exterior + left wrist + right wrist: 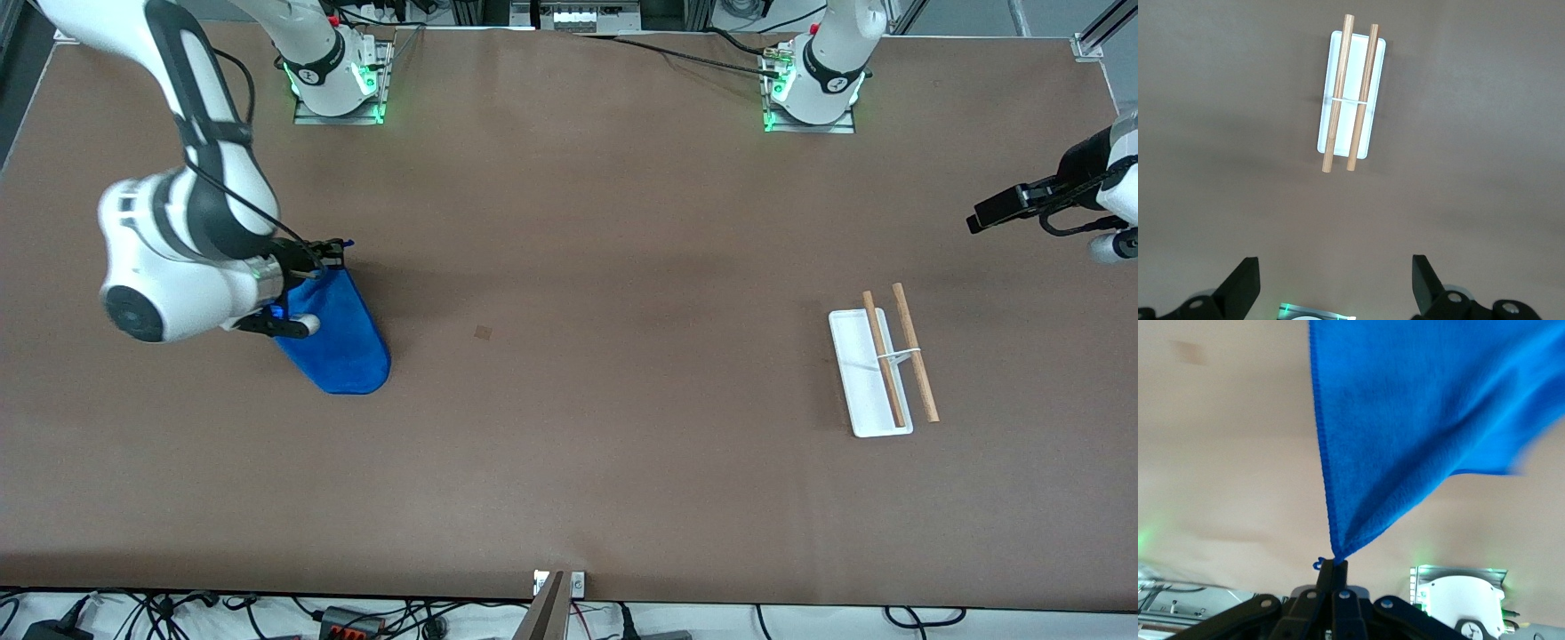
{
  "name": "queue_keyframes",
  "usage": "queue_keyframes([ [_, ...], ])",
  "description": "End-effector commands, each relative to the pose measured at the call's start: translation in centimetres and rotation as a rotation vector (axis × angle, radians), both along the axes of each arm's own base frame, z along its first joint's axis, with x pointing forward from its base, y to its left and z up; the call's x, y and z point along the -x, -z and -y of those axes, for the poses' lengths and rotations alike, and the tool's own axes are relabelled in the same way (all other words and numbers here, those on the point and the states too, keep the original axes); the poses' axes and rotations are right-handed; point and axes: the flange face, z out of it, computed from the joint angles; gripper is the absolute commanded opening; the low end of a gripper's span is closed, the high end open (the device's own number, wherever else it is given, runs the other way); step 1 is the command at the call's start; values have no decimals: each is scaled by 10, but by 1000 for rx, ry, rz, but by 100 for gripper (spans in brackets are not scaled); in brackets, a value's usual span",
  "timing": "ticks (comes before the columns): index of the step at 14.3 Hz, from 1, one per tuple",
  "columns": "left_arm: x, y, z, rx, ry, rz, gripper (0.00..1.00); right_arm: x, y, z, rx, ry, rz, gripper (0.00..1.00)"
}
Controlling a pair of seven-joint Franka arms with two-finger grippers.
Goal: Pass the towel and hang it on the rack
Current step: 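Lift the towel with the right gripper toward the table middle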
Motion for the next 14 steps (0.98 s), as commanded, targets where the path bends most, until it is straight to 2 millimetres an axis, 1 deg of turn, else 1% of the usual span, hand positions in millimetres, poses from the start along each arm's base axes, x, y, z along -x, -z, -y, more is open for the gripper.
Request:
queue_keyframes([
  [1, -6, -4, -2, 10, 1, 4, 100, -15, -94, -44, -110, -75, 92, 0],
  [2, -9, 1, -2, 15, -1, -3, 100, -13, -123, -65, -147, -103, 139, 0],
  [3, -13, 10, -6, 23, -11, -20, 100, -9, -141, -87, -173, -124, 174, 0],
  [5, -16, 4, -10, 48, -24, -4, 100, 4, -172, -136, -227, -131, 221, 0],
  [6, -16, 4, -8, 54, -23, -3, 100, 9, -187, -153, -261, -96, 230, 0],
  [8, -22, 15, 0, 59, -5, -23, 100, 17, -203, -203, -350, -52, 304, 0],
  [10, -23, 22, -2, 87, 68, -31, 100, 30, -213, -249, -389, -33, 378, 0],
  [11, -23, 24, -5, 132, 88, -30, 100, 34, -221, -266, -423, -25, 426, 0],
  [12, -25, 28, -11, 164, 114, -27, 100, 43, -226, -287, -459, -24, 459, 0],
  [14, -28, 31, -15, 217, 177, -10, 100, 53, -238, -313, -528, -2, 512, 0],
])
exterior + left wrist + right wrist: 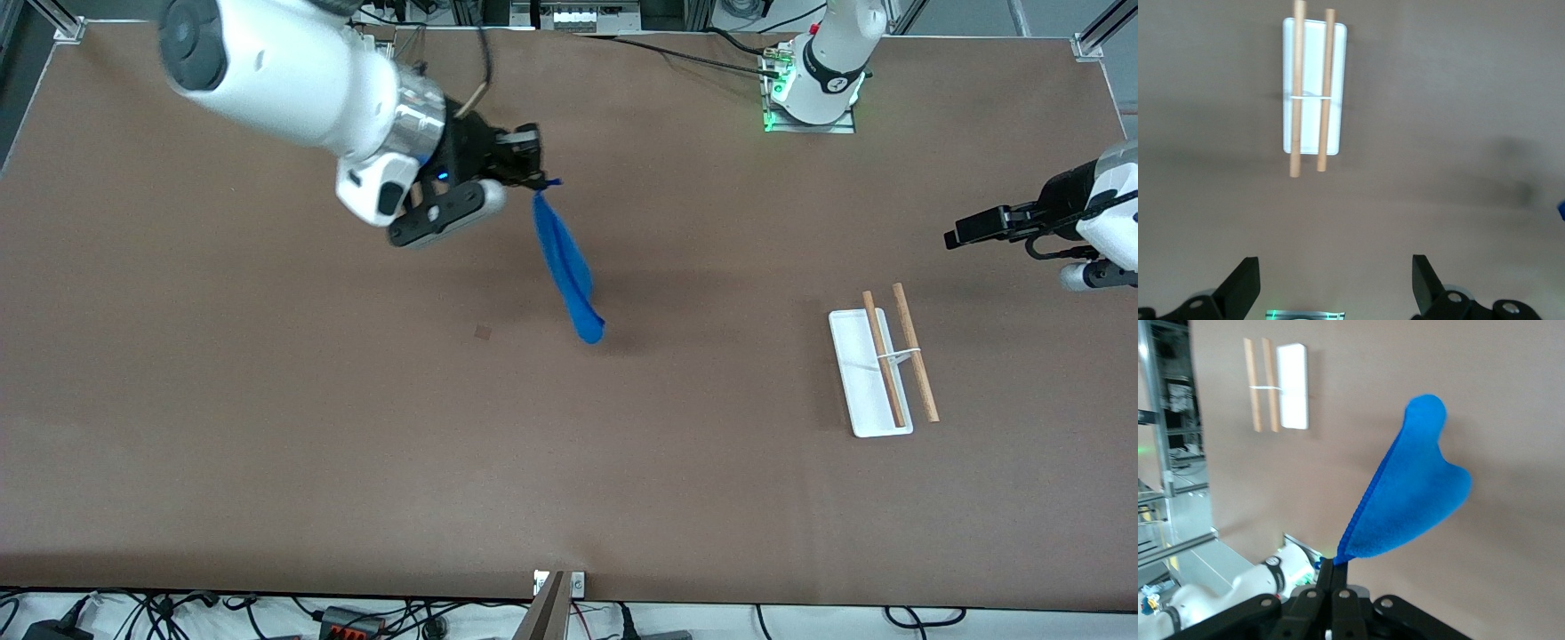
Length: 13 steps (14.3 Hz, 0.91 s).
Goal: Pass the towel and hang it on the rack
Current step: 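Lift the towel with the right gripper toward the table middle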
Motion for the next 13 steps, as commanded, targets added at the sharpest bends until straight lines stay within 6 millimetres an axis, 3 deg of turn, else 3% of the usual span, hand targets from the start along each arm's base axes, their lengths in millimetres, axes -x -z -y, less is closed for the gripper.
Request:
queue_keyframes([
  [1, -7, -3, -8, 89, 83, 30, 100, 9, -20, -30, -99, 44, 35, 0],
  [6, -24, 26, 2, 275, 237, 85, 100, 45, -40, -90, -235, 79, 139, 0],
  [9, -37, 43, 4, 326, 468, 203, 100, 61, -31, -122, -277, 85, 173, 0],
  [13, -47, 78, 15, 489, 825, 344, 100, 64, -27, -132, -293, 94, 188, 0],
])
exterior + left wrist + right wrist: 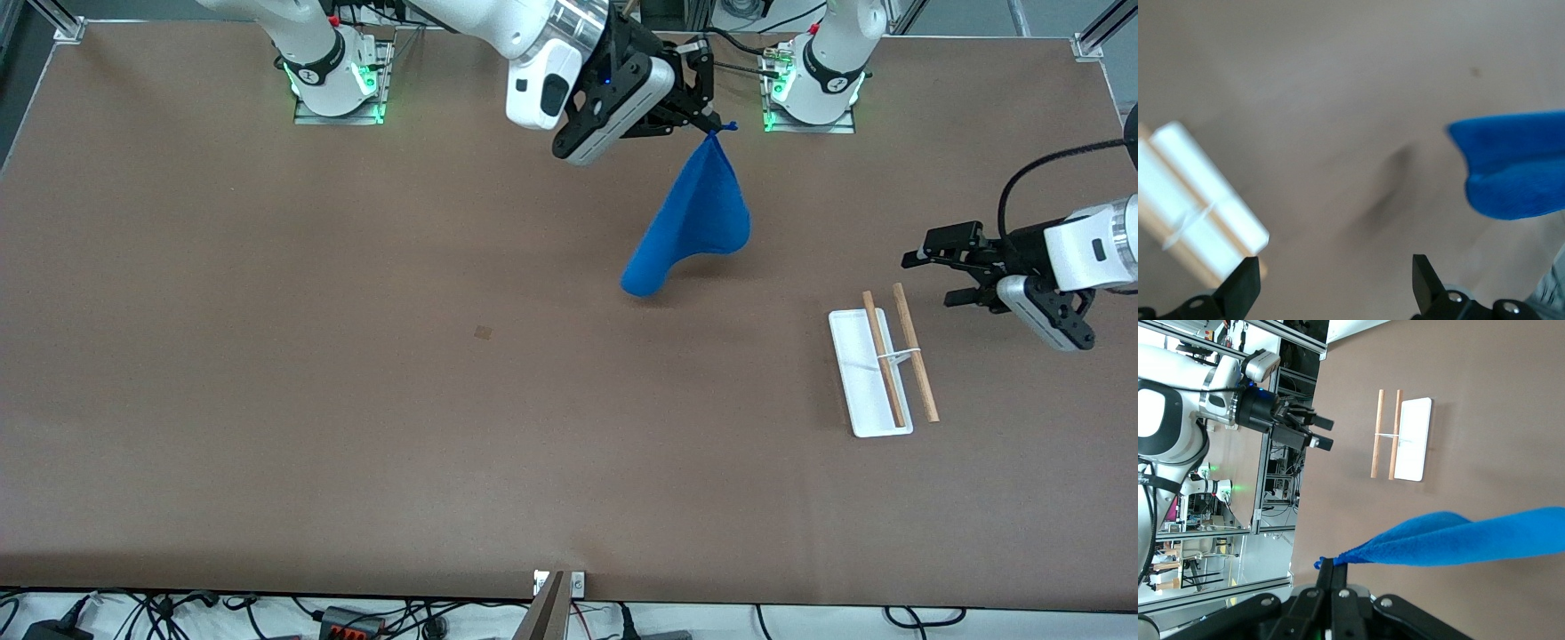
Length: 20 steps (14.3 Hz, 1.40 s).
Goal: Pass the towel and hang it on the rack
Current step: 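Hold the towel up while the left gripper reaches toward it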
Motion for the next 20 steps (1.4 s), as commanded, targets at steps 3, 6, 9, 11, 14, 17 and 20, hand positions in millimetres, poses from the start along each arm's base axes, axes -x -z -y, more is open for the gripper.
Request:
queue_keyframes([
  [3, -8, 34, 25, 223, 347, 186, 100, -1, -8, -2, -27, 10, -6, 0],
  [6, 3, 75, 53, 442, 407, 234, 100, -1, -8, -2, -27, 9, -5, 0],
  [9, 20, 91, 89, 538, 469, 205, 100, -1, -7, -2, -25, 6, -1, 0],
  [11, 36, 106, 110, 615, 465, 183, 100, -1, -7, -2, -25, 5, 0, 0],
  [14, 59, 121, 120, 677, 439, 169, 100, -1, -7, -2, -24, 4, 3, 0],
  [17, 75, 131, 132, 729, 416, 176, 100, -1, -6, -2, -23, 5, 0, 0],
  [20, 88, 135, 145, 746, 427, 172, 100, -1, -6, -2, -23, 4, 2, 0],
])
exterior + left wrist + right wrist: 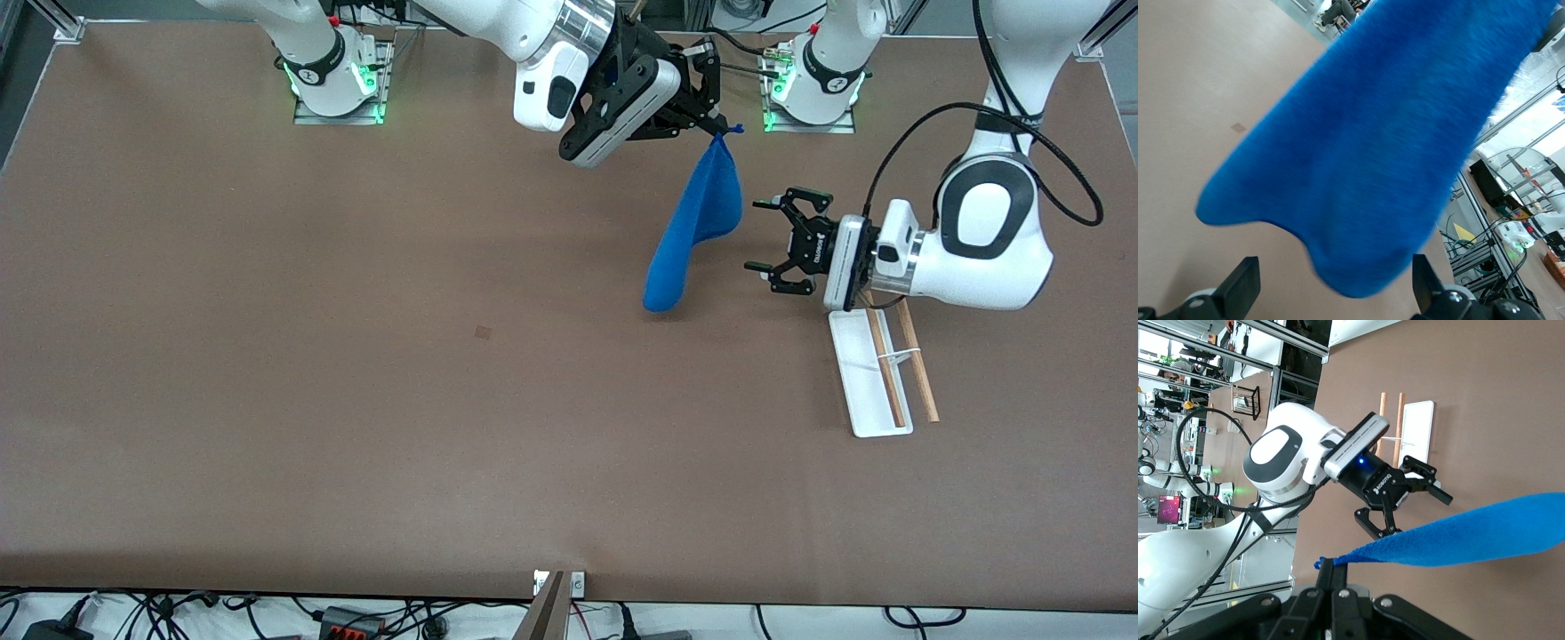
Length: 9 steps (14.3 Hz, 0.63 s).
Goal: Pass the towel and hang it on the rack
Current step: 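Hold the towel up while the left gripper reaches toward it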
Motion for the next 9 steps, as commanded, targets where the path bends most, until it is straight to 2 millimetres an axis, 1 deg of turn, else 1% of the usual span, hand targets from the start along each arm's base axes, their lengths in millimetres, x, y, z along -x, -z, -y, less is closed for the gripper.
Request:
queue_keyframes([
  [1, 19, -13, 7, 16, -6, 49, 100, 0, -5, -2, -18, 1, -1, 0],
  [3, 27, -26, 10, 9, -2, 74, 100, 0, -3, -2, -15, 1, -3, 0],
  [4, 30, -29, 19, 12, 14, 78, 100, 0, -3, -2, -15, 0, -2, 0],
  [5, 31, -28, 22, 13, 18, 79, 100, -1, -3, -2, -15, 1, -1, 0],
  [7, 26, -27, 27, -9, -4, 107, 100, 0, -3, -2, -14, 0, -1, 0],
  [9, 20, -23, 47, -8, -18, 201, 100, 0, -2, -2, -12, 0, 0, 0],
])
